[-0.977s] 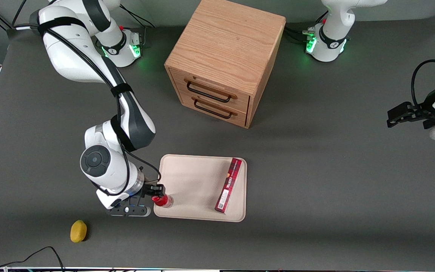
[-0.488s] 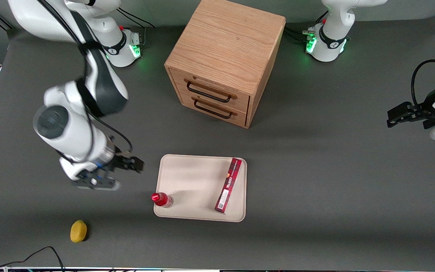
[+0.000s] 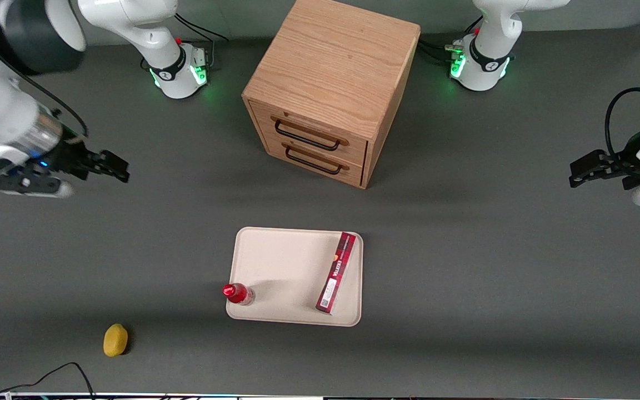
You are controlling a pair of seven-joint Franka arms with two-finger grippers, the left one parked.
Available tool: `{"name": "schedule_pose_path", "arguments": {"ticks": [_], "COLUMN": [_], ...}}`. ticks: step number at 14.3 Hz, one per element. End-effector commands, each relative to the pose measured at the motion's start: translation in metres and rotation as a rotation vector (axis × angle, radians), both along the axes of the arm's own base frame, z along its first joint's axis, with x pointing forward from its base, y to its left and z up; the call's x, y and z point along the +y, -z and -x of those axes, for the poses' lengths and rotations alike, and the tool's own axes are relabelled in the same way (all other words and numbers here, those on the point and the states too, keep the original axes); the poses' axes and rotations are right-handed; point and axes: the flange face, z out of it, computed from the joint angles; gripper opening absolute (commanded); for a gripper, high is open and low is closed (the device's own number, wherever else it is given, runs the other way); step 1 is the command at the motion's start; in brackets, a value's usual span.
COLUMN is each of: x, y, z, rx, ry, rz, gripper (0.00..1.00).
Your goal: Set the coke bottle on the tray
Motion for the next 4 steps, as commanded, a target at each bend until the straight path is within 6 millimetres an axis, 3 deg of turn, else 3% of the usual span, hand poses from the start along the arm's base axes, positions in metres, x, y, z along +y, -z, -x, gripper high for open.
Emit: {"name": "schedule_pose_path", "arguments": {"ticks": [1,4], "x": [-0.015,-0.029], "y": [-0.034,-0.046], "z": [-0.004,-0.005], "rx": [0.014,0.0], "ry": [-0.074,-0.119], "rz": [-0.039,-0.037], "gripper": [1.0,1.0]}}
